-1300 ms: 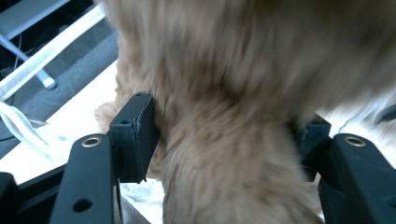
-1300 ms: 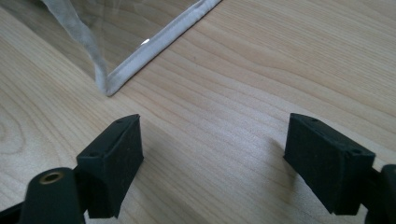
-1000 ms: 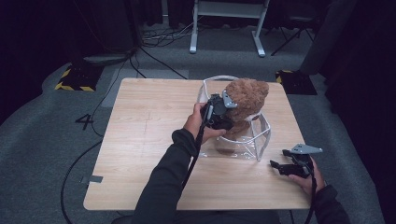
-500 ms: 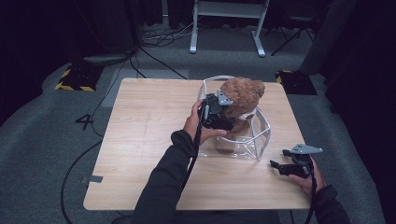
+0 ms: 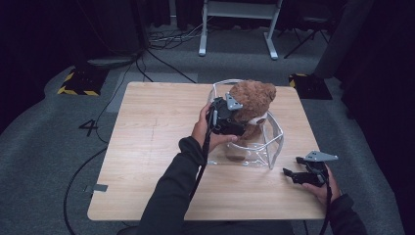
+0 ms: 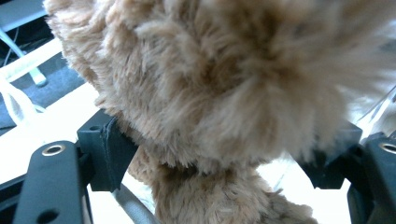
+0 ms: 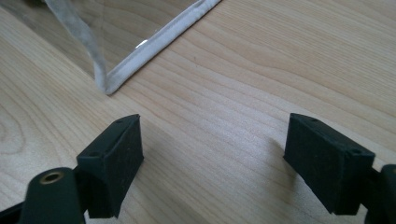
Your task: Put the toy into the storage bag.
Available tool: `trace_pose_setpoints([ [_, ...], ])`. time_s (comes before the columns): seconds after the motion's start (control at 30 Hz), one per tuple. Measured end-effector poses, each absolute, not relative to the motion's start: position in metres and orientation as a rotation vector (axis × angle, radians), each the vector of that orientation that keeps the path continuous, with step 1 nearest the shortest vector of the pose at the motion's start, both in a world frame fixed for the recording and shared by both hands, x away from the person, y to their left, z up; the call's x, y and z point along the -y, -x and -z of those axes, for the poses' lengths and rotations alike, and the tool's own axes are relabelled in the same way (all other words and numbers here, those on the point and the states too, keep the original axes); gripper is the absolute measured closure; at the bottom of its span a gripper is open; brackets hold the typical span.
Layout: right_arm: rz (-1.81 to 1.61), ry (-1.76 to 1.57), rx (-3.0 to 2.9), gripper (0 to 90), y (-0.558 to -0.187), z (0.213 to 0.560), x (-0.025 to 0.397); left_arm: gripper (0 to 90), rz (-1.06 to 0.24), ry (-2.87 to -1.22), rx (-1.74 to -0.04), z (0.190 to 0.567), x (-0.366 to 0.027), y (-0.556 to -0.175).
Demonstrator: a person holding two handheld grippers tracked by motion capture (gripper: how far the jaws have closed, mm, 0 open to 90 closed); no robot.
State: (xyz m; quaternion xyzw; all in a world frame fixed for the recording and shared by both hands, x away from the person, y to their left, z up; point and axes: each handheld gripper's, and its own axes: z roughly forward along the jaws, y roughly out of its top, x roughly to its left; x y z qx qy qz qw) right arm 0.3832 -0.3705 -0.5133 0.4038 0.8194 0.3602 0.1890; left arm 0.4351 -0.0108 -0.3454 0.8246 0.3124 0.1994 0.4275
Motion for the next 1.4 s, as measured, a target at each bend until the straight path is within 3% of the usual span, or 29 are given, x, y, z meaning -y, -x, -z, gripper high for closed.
trace_pose_setpoints([
  [1.4, -1.015, -1.136, -2.304, 19.2, -0.383, 0.513, 0.371, 19.9, -0.570, -2.052, -0.748, 0.324, -0.022, -0.419],
])
